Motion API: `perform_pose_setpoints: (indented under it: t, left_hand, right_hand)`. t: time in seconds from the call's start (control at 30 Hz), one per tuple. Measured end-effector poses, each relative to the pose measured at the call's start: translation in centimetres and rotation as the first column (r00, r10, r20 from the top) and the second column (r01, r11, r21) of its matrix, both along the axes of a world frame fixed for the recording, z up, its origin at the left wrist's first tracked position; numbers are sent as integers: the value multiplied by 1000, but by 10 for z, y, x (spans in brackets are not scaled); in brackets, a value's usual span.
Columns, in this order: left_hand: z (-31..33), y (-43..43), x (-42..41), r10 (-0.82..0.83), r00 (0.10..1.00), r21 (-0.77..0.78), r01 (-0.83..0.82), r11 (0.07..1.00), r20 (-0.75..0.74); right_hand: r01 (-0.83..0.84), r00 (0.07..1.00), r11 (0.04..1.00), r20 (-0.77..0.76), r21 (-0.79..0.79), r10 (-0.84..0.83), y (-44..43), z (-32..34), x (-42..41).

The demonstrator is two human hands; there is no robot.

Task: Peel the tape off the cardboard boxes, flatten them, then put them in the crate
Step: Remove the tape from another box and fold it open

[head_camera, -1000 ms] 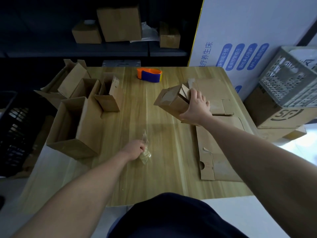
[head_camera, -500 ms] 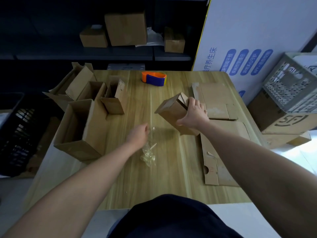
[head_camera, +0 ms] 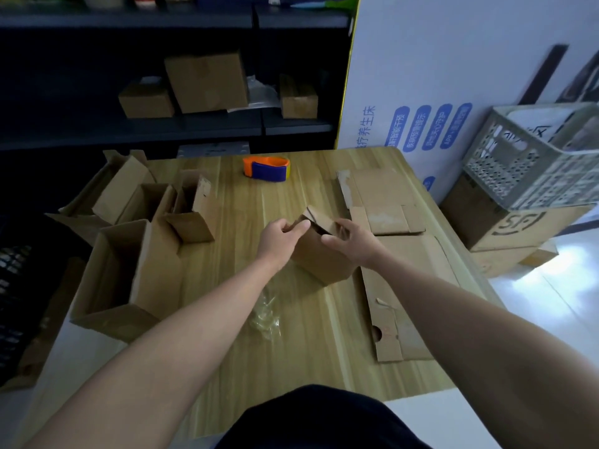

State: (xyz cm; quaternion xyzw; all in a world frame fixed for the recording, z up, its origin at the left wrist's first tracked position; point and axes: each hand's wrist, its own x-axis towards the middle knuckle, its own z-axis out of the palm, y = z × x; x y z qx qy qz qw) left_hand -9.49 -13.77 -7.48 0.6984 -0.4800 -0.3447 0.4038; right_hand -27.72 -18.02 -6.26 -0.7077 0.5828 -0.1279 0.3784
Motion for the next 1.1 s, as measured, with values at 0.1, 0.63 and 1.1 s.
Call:
perform_pose_setpoints:
  t: [0.1, 0.63, 1.1]
  left_hand:
    - [3, -3, 1, 69, 990, 95, -58, 994, -122]
    - [10, -11, 2, -48, 995, 300, 22, 954, 82]
    - [1, -22, 3, -71, 968, 517, -67, 854, 242]
  right_hand:
    - [3, 1000, 1000, 18, 14, -4, 0, -3, -1]
    - [-112, 994, 992, 14, -55, 113, -18, 8, 15]
    - [128, 968, 979, -196, -156, -158, -5, 6, 25]
